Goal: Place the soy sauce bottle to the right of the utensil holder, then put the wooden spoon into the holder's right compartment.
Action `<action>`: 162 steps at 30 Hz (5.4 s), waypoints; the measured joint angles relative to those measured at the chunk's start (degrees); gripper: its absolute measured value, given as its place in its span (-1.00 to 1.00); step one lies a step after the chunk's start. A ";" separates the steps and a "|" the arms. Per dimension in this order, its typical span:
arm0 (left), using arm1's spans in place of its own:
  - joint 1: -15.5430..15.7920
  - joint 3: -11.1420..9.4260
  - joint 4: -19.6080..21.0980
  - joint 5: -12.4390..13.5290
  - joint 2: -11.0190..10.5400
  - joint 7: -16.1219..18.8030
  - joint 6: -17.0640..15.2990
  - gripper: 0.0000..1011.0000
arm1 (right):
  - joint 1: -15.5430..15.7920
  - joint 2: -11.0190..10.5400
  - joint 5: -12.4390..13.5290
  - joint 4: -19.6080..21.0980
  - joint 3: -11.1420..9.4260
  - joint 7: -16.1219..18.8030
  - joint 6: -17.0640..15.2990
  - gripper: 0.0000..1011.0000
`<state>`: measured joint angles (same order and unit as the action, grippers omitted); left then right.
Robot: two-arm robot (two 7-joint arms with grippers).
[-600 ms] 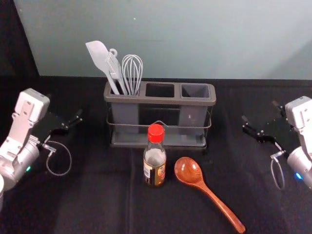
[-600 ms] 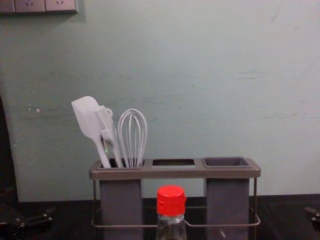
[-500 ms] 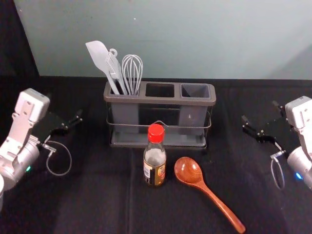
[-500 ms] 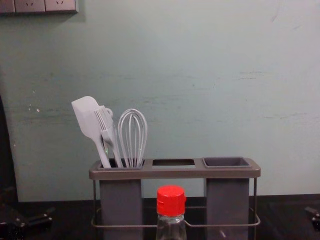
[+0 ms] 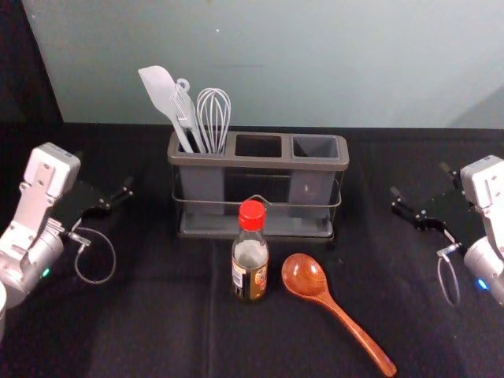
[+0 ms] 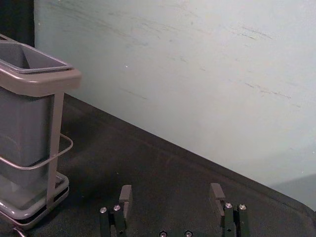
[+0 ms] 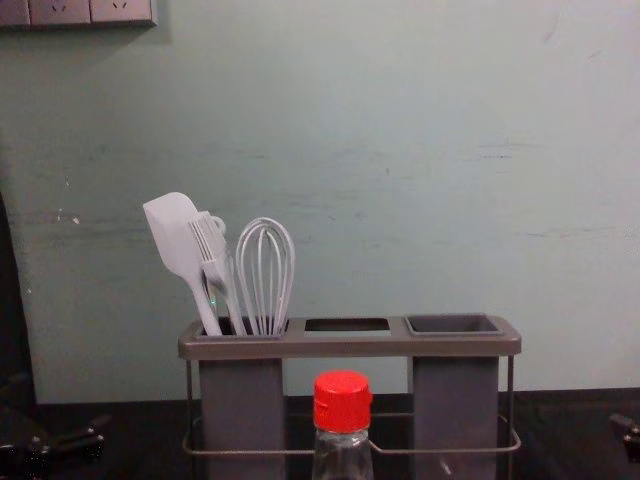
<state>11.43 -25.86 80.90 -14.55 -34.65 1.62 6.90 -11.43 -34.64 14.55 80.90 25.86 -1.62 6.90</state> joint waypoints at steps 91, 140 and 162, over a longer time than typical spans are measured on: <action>0.00 0.00 0.00 0.00 0.00 0.00 0.00 0.99 | 15.02 -11.59 20.83 19.89 -10.77 35.76 7.01 0.98; 0.00 0.00 0.00 0.00 0.00 0.00 0.00 0.99 | -6.35 4.86 14.07 6.39 6.31 41.05 -4.63 0.98; 0.00 0.00 0.00 0.00 0.00 0.00 0.00 0.99 | -7.30 6.66 14.35 5.00 7.29 40.56 -3.48 0.98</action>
<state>11.43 -25.86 80.90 -14.55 -34.64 1.62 6.90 -18.74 -27.99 28.89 85.90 33.15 38.94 3.42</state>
